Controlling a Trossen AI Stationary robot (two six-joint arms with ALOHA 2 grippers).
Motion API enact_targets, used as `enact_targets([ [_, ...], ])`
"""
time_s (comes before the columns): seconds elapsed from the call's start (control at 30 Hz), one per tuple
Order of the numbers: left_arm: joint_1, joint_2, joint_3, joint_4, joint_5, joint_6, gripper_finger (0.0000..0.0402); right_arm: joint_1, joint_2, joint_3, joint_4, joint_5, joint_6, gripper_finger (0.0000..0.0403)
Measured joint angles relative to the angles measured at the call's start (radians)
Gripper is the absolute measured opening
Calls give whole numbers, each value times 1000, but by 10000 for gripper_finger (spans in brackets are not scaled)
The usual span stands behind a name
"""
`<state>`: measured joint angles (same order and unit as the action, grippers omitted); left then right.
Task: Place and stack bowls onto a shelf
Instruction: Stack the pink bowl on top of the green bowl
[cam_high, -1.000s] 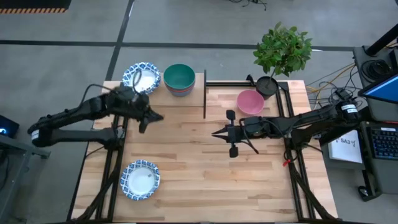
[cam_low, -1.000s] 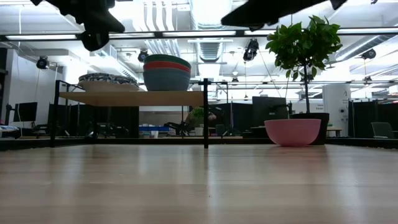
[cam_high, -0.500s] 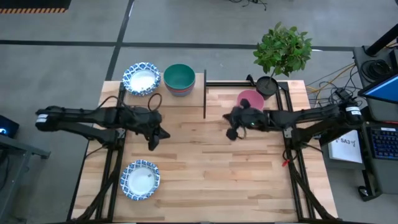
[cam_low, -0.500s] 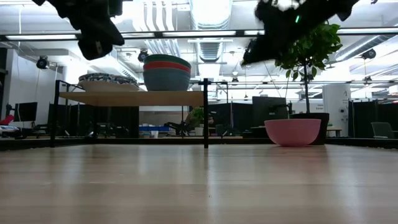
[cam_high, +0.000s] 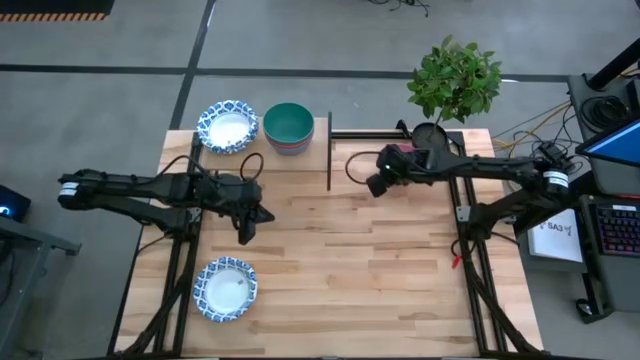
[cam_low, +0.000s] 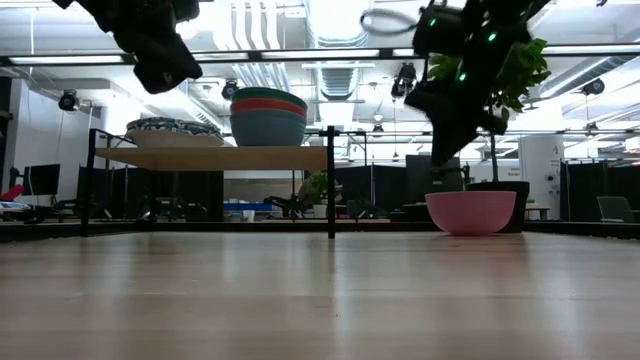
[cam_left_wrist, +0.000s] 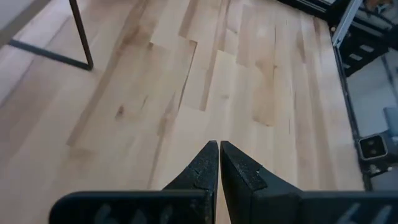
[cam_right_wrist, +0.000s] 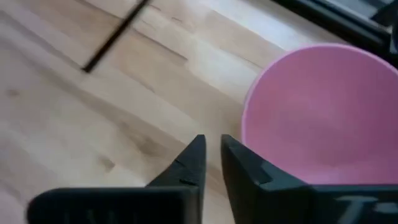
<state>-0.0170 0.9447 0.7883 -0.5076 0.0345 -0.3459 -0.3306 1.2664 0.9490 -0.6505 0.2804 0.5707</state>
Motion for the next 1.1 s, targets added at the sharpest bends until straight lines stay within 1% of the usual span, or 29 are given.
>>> enact_targets([
  [0.27,0,-5,0,-1,0,123,0,-83,164,79,-58,-1,32,129],
  [0.37,0,-9,0,-4,0,181,0,-96,225,119,-54,-1,33,145],
  [0.47,0,-11,0,-6,-1,222,0,-100,288,153,-55,8,35,149],
  [0.57,1,-14,0,-6,-1,250,0,-100,344,186,-59,11,59,141],
  [0.63,1,-17,0,-6,-2,265,0,-100,378,209,-75,16,67,125],
  [0.73,1,-21,0,-5,-2,282,0,-100,415,228,-120,35,82,83],
  [0.83,1,-27,0,-5,-2,295,0,-100,427,239,-153,35,94,28],
  [0.87,1,-30,0,-5,-2,301,0,-99,428,242,-169,35,99,19],
  [0.97,1,-41,0,-5,-5,318,0,-76,414,243,-203,33,119,13],
  [1.1,1,-78,0,-14,-60,357,0,6,346,269,-244,-9,110,10],
])
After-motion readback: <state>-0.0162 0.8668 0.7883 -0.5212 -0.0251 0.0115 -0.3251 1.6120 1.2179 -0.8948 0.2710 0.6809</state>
